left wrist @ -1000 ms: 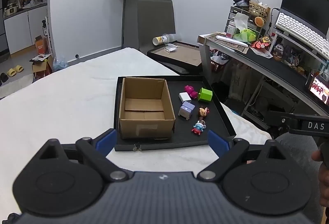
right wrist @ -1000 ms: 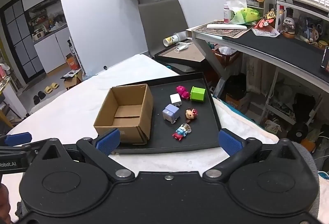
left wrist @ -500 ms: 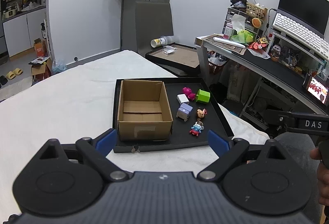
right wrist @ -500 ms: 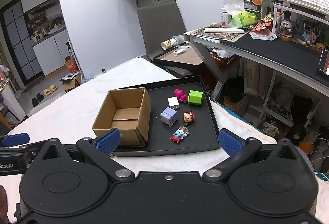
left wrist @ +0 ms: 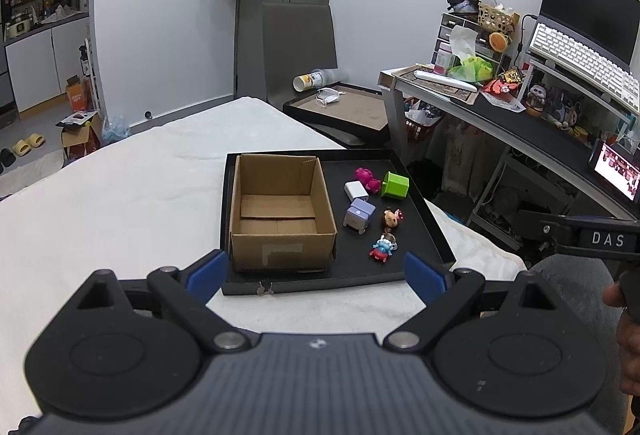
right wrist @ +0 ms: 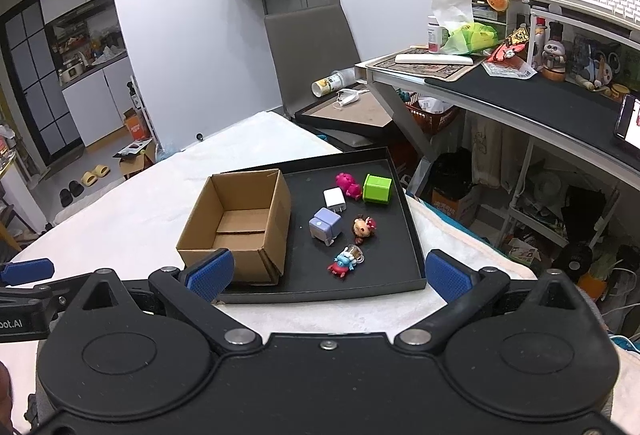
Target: Organize rigid objects
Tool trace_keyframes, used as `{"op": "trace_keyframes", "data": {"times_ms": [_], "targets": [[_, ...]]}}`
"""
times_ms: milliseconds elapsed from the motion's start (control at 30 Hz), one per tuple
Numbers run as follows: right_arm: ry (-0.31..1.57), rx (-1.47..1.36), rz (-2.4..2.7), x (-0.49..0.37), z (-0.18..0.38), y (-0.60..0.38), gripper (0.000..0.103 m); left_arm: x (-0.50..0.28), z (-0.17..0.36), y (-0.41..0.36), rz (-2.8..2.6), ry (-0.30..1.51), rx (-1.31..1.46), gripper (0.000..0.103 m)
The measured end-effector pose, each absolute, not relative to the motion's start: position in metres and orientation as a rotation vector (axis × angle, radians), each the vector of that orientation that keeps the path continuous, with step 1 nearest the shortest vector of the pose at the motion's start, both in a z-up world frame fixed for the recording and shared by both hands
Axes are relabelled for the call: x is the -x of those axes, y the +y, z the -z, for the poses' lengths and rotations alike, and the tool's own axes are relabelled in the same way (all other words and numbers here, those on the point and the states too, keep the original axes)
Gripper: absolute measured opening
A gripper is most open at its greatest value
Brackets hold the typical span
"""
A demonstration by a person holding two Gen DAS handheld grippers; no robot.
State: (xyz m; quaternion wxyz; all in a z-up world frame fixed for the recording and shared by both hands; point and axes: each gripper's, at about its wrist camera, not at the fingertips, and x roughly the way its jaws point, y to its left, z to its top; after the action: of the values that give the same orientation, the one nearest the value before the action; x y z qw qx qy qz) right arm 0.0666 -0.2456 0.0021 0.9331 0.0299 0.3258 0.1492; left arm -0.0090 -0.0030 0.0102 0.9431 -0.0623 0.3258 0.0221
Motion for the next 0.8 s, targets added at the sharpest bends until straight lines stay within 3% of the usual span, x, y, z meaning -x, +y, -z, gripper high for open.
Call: {"op": "trace_keyframes", "data": {"times_ms": [800], "targets": [[0.667, -0.062, -0.307, -0.061, 0.002, -0.242, 0.103, 0.014, -0.009, -0.002, -0.045, 0.661, 0.129, 0.095]]}}
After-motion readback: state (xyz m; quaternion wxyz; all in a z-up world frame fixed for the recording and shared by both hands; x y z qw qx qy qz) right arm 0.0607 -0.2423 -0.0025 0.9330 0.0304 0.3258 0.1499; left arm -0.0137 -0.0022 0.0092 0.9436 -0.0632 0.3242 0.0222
